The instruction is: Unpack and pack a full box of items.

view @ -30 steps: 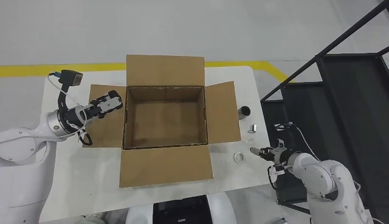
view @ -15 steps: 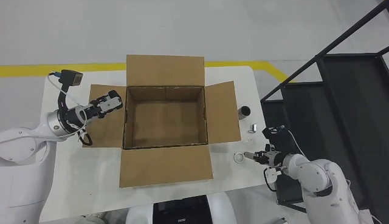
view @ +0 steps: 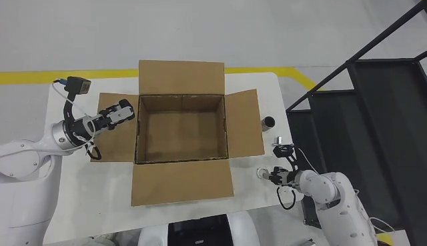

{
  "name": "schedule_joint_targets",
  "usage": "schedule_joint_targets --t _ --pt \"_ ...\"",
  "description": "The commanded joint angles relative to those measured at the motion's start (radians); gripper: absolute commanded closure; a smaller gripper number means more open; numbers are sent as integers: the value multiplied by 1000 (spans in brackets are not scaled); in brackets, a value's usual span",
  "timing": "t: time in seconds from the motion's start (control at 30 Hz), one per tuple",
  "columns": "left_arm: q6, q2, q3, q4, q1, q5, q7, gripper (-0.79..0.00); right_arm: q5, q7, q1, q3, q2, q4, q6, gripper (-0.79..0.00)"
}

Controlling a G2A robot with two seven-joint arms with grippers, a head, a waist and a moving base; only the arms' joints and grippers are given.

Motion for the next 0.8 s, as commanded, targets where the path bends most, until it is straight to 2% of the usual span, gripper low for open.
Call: schedule_joint_targets --t 0.0,0.3,0.77 --pt "0 0 0 0 0 0 0 -785 -1 -4 5 -5 2 15 4 -379" --pt "0 0 0 0 0 0 0 -785 -3 -35 42 -41 7 83 39 -363" --pt "0 0 0 0 0 0 0 -785 -20 -42 76 -81 19 107 59 -268"
